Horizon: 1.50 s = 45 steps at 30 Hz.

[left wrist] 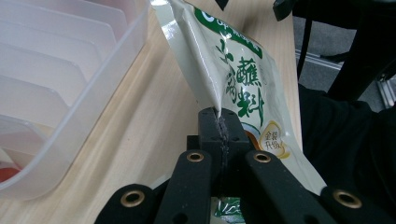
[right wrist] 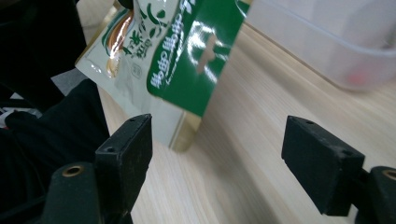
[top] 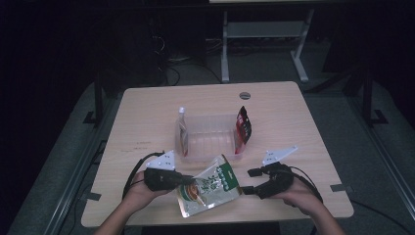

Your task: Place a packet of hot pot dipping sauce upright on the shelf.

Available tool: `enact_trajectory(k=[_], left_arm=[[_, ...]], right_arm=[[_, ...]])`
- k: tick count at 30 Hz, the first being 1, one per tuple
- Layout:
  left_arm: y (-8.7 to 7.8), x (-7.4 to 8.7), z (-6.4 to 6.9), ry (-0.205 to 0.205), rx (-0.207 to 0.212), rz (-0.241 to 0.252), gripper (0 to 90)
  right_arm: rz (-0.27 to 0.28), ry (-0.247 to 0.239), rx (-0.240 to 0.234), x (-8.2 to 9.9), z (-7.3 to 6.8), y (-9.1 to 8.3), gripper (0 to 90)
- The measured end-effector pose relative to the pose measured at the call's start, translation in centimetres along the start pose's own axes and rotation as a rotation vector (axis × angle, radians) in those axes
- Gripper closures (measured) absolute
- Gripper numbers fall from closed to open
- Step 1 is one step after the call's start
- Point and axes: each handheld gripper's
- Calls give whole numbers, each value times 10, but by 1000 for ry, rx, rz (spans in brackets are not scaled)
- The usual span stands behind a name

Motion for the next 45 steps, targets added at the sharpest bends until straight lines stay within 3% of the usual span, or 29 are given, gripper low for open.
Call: enact_trajectory(k=[7,13,16,20,33,41,45], left_arm=[[-11,-3,-1,11,-6,32,900],[-19,-2,-3,18,-8,52,900],[-20,-3,-2,24,-4,61,900],[-20,-4,-1,32,-6,66,900],[-18,-3,-10,13,-43,70,900],[-17,-2,-13,18,-54,81,900],[-15,-2,-13,25,-56,84,900]], right_arm=[[50,-34,-58,-27,11,18,255],[92,-32,-102,-43,21,29,255],[101,-34,-134,-49,23,41,265],[68,-44,-152,-48,20,45,302],[111,-70,-158,-47,15,38,673],[126,-106,-166,-48,12,38,856],[121,-121,-173,-49,12,37,890]])
Point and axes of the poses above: each handheld gripper's, and its own axes: y roughly forward along the jaws, x roughly out of its underside, z roughly to its right, and after that the axes turned 15 degrees about -y, right-handed
